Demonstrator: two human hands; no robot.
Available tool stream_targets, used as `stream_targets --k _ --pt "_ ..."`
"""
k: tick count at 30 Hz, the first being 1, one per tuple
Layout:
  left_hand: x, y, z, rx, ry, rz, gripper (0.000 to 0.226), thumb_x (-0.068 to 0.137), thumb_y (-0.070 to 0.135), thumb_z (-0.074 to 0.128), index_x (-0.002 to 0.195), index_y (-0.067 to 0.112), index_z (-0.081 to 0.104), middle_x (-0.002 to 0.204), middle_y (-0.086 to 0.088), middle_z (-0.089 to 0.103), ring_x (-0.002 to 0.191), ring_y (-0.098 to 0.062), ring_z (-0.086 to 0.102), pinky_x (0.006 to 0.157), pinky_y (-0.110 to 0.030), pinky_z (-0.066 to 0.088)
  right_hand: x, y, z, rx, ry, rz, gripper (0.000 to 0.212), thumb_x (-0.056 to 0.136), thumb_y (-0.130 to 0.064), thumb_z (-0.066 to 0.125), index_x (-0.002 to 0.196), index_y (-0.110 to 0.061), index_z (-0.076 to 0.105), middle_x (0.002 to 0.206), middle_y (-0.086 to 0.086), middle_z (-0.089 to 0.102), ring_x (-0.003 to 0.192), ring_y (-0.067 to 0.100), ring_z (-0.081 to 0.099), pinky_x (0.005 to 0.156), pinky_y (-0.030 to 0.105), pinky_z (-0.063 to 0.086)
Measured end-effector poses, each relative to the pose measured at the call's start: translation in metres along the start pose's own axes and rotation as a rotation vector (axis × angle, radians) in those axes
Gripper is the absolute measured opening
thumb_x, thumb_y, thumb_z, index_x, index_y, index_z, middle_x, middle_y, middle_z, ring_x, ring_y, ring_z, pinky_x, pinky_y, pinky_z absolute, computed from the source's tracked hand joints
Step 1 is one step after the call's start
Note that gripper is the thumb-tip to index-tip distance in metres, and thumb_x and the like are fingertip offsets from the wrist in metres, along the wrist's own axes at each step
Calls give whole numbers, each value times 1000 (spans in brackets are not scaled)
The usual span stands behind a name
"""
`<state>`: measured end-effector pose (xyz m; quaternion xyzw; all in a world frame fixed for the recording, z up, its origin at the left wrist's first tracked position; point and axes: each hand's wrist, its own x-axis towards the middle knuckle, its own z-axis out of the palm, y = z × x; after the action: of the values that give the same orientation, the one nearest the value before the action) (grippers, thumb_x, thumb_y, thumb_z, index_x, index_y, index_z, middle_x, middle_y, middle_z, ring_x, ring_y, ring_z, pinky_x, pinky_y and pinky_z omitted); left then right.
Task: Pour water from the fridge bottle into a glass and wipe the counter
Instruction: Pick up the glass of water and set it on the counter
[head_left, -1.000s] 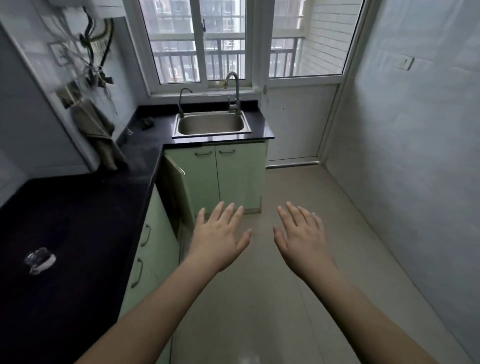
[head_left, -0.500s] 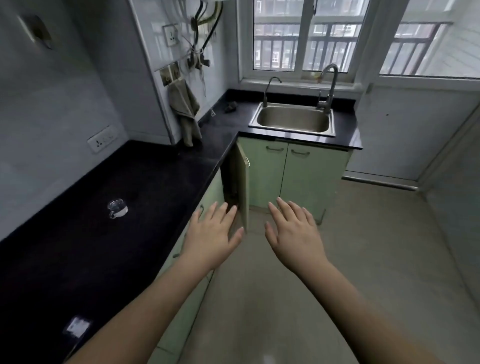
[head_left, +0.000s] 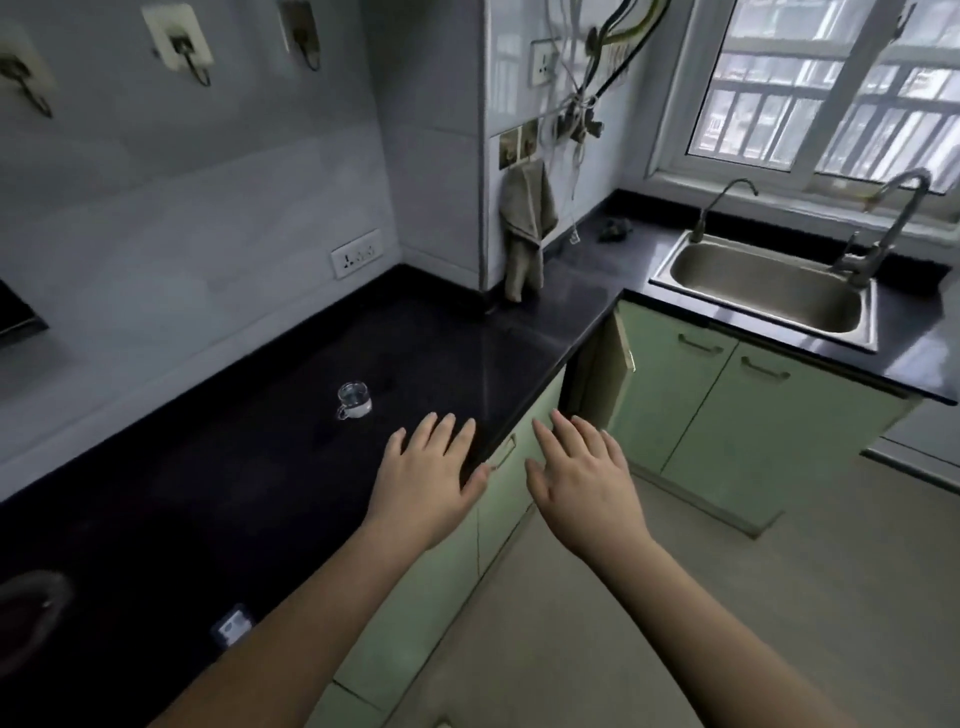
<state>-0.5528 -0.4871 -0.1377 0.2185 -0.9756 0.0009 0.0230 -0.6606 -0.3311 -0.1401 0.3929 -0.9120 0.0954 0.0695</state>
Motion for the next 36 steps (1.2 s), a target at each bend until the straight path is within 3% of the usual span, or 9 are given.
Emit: stream_targets --k 3,9,19,26,33,36 --pt "19 -28 6 -26 6 -20 82 85 62 -8 156 28 17 162 1 22 151 -17 13 120 -43 17 38 -21 16 6 -23 -44 60 96 -49 25 143 -19 47 147 5 48 136 27 43 111 46 33" --pt "48 -89 23 -34 -8 -98 73 93 59 9 150 22 37 152 -3 43 143 -20 35 108 -41 37 96 -59 41 25 -21 -87 57 95 -47 32 139 -18 52 143 5 52 132 27 48 109 46 38" --pt "70 -176 56 -39 -26 -247 76 93 59 5 152 21 33 157 -2 36 145 -23 30 111 -41 34 170 -123 91 23 -115 -268 57 94 -47 30 140 -19 51 143 4 52 132 25 48 108 45 38" --pt "87 -210 90 -34 -7 -321 65 95 54 29 142 15 51 152 -11 43 140 -28 40 109 -47 40 215 -138 140 11 -212 -397 57 95 -44 32 140 -16 50 144 8 50 133 27 47 109 43 38" --pt "108 -214 127 -64 -29 -416 62 96 50 31 143 13 48 152 -11 42 140 -26 41 111 -43 37 253 -137 184 51 -316 -524 58 94 -42 31 142 -14 47 149 8 44 136 27 43 111 44 38" --pt "118 -216 144 -77 -41 -469 60 98 47 37 145 11 46 153 -11 41 140 -25 41 111 -41 37 273 -136 201 67 -340 -583 56 96 -38 39 147 -14 40 154 8 37 140 26 36 114 41 31"
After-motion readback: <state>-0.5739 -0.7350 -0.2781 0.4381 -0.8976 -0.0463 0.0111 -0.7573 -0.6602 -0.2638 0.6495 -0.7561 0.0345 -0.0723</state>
